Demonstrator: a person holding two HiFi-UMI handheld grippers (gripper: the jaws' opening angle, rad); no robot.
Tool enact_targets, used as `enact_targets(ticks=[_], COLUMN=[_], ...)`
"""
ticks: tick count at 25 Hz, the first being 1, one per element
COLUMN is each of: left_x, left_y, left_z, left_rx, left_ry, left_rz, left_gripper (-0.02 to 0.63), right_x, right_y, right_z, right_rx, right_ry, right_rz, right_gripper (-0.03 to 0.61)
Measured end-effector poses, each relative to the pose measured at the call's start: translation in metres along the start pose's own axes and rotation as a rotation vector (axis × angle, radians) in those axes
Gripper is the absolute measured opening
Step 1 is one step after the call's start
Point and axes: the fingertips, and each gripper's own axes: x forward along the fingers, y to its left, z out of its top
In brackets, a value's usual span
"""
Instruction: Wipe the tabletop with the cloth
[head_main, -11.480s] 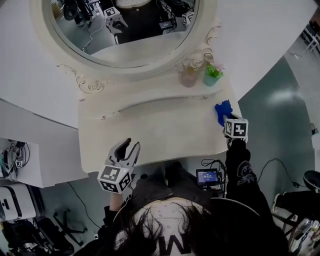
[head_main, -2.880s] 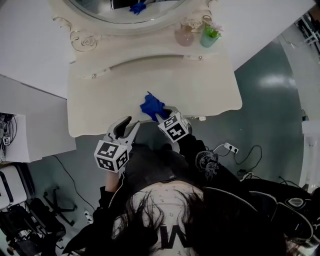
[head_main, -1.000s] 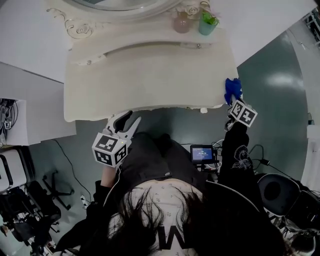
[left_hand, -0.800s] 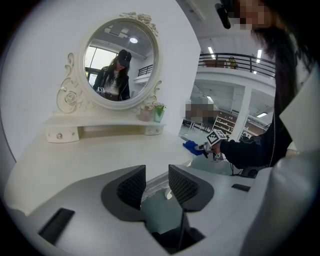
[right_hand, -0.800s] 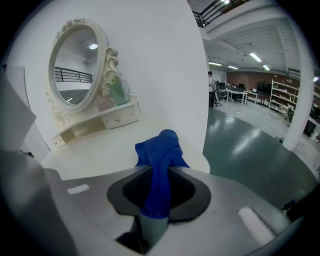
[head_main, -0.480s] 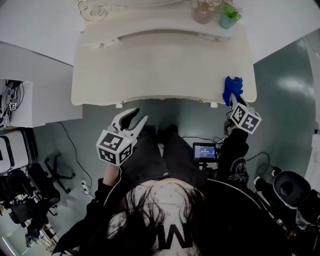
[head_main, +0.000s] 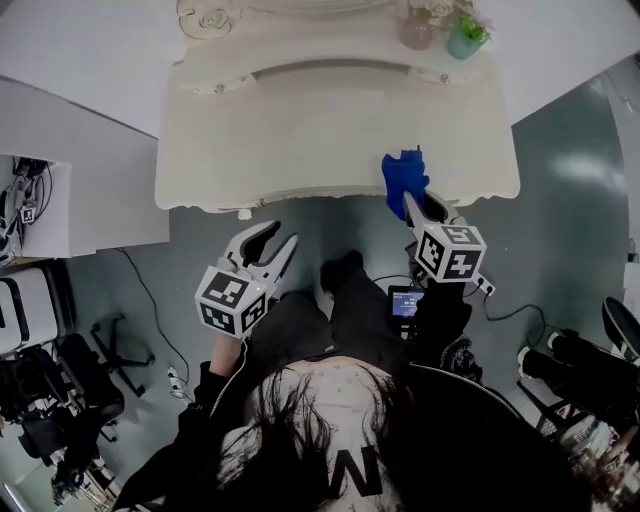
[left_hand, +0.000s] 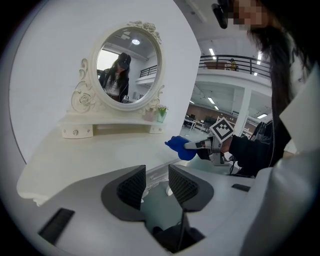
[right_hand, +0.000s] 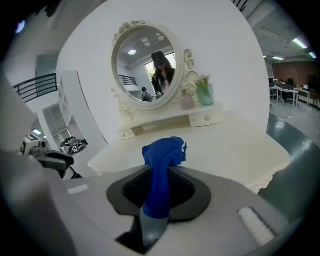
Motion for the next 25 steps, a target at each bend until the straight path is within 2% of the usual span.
enact_targets(ticks=[7,15,19,25], left_x=[-0.066,-0.152,-0.187,-0.218], left_y=[0.019,0.06,0.069,0.078], left_z=[0.003,-0.034,-0.052,-0.08], left_rx=[0.031,0.028,0.034,0.028], left_ry=[-0.078,-0.135,-0.158,-0.159], left_rz=[-0.023,-0.014,-0.03,-0.065], left_gripper=[0.143,0.143,0.143,0.143], right_x=[-0.004,-0.005,-0.015,-0.035], right_y=[0.118,0.253,0.297,0.332], right_z=[-0.012,-0.05,-0.074,-0.107], right_rx=[-0.068,-0.154,-0.166,-0.157], right_ry=[-0.004,0.006,0.009,0.03], right_rz=[0.106,0.196,0.204,0.181], right_gripper=[0.087,0.087,0.087,0.087])
